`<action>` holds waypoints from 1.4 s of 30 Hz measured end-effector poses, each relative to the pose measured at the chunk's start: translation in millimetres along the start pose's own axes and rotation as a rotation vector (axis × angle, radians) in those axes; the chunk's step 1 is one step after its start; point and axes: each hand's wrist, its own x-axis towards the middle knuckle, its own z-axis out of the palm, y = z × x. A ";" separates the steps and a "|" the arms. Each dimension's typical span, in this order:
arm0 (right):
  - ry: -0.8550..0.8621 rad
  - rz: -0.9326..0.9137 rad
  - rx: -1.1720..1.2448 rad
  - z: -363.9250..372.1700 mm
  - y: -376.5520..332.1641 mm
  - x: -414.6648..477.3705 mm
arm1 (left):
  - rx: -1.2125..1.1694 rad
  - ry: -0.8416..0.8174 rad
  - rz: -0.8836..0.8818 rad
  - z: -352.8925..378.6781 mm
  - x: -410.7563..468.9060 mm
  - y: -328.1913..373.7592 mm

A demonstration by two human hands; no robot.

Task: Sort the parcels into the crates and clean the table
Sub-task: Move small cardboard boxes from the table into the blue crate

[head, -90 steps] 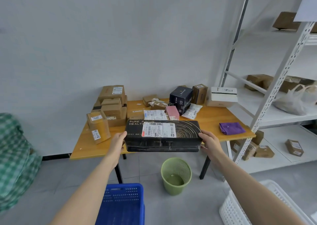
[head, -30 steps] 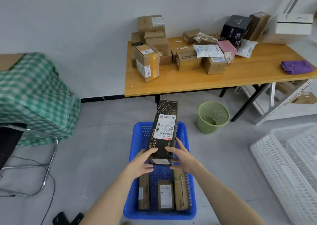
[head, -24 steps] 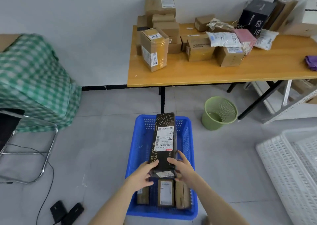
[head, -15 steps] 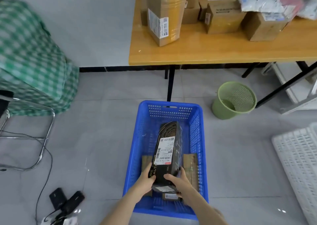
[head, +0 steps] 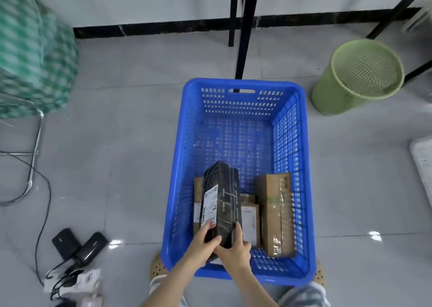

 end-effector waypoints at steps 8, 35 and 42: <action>0.077 -0.047 -0.109 26.2 0.8 66.3 | -0.091 -0.032 -0.074 -7.3 82.3 -31.6; 0.207 -0.190 -0.244 63.4 24.6 139.2 | 0.284 0.064 0.017 -14.9 188.4 -79.1; 0.237 -0.303 0.250 47.5 -30.6 148.2 | -0.061 0.149 0.232 -17.1 176.4 -12.9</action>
